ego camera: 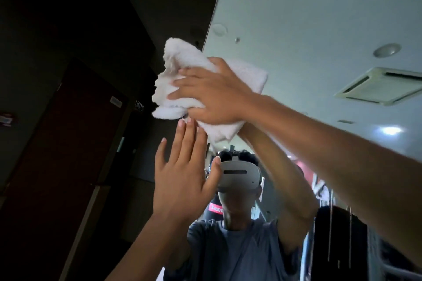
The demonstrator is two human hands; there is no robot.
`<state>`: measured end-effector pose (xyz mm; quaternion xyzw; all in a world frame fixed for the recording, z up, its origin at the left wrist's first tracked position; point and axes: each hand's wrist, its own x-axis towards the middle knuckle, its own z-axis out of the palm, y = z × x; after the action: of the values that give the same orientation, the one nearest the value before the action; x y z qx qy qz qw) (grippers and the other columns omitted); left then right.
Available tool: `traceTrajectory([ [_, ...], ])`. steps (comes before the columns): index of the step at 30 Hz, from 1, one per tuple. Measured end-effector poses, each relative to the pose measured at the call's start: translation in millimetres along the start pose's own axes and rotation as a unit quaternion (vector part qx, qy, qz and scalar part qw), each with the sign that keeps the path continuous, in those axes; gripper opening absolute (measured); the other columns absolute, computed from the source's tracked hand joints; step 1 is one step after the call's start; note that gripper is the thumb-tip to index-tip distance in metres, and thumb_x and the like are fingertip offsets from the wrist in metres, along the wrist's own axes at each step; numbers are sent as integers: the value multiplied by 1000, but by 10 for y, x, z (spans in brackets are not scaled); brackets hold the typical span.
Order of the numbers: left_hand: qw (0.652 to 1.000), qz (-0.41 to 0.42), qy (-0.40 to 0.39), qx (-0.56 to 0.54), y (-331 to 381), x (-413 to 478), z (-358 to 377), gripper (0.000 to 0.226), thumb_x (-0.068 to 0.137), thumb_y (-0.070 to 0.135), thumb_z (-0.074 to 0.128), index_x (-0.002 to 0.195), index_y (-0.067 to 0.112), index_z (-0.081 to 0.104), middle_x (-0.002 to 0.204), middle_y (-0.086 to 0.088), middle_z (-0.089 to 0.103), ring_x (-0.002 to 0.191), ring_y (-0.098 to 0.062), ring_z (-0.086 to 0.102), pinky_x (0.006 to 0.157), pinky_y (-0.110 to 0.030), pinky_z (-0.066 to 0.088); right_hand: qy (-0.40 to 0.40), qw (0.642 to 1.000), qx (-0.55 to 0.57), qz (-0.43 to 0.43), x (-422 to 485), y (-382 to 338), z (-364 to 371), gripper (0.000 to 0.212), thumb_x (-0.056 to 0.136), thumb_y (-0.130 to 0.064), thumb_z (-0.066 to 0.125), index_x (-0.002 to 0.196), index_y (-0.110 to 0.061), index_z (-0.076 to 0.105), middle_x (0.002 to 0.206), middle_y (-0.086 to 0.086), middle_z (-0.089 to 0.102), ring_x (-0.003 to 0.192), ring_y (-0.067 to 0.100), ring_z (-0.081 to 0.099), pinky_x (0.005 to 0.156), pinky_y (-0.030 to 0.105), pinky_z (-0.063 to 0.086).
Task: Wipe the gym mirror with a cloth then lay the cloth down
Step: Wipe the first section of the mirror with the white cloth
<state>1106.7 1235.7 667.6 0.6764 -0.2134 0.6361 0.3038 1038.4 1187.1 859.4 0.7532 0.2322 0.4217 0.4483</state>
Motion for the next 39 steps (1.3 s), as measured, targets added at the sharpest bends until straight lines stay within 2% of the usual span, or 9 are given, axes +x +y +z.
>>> traceTrajectory([
  [2, 1000, -1, -2, -1, -28, -133, 4, 67, 102, 50, 22, 159, 15, 25, 168, 0, 14, 155, -12, 4, 121, -48, 14, -11, 1000, 4, 7, -129, 195, -19, 61, 86, -53, 30, 147, -49, 36, 162, -15, 23, 150, 9, 13, 116, 46, 1],
  [8, 1000, -16, -6, 9, -57, -370, -4, 68, 104, 53, 13, 159, 14, 24, 167, -2, 18, 155, -14, 7, 120, -49, 14, 126, 938, -19, 324, -369, 67, 158, 59, 95, -47, 38, 152, -39, 30, 164, -6, 20, 151, 17, 14, 111, 50, 11],
  [14, 999, -27, -15, 16, -79, -755, -29, 65, 104, 51, 18, 156, 12, 22, 164, -4, 21, 155, -16, 9, 123, -44, 11, 38, 999, -8, 19, -977, -578, 377, 64, 85, -52, 33, 147, -38, 43, 161, -3, 31, 148, 18, 27, 110, 49, 11],
  [16, 999, -24, -20, 18, -75, -793, -38, 65, 104, 50, 20, 158, 13, 23, 166, -4, 18, 155, -17, 8, 123, -45, 11, 40, 998, -5, 51, -996, -283, 270, 63, 84, -52, 33, 146, -42, 42, 161, -5, 31, 147, 17, 29, 109, 45, 9],
  [21, 999, -32, -25, 13, -67, -793, -44, 67, 104, 51, 16, 159, 13, 25, 168, -2, 14, 156, -16, 6, 123, -44, 9, 109, 923, -24, 369, -863, -254, 248, 61, 91, -48, 36, 151, -38, 33, 164, -3, 23, 151, 19, 18, 112, 52, 13],
  [28, 999, -37, -24, 12, -86, -812, -41, 69, 104, 52, 14, 156, 10, 29, 164, -3, 19, 155, -16, 9, 122, -49, 13, 37, 998, -25, 33, -1214, -658, 406, 64, 85, -50, 35, 148, -36, 43, 161, -1, 31, 148, 19, 26, 111, 52, 12],
  [31, 999, -34, -36, 16, -88, -801, -54, 69, 103, 51, 15, 158, 13, 28, 167, -3, 16, 156, -18, 7, 124, -49, 9, 51, 986, -41, 156, -1540, -91, 284, 65, 85, -45, 52, 148, -40, 36, 160, -2, 32, 146, 19, 27, 109, 54, 18],
  [35, 996, -76, -38, -23, 27, -752, -97, 71, 97, 48, 24, 159, 13, 27, 168, 0, 14, 156, -14, 2, 124, -40, -1, 119, 878, -23, 463, -1731, -31, 228, 67, 89, -52, 28, 153, -34, 29, 164, -1, 22, 149, 22, 21, 111, 59, 19],
  [39, 991, -107, -48, -68, 352, -698, -136, 79, 94, 49, 32, 159, 6, 17, 169, -9, 5, 155, -17, -8, 119, -35, -22, 72, 973, -62, 212, -1953, -441, 391, 67, 85, -49, 38, 151, -32, 37, 162, 2, 28, 148, 23, 28, 106, 53, 23],
])
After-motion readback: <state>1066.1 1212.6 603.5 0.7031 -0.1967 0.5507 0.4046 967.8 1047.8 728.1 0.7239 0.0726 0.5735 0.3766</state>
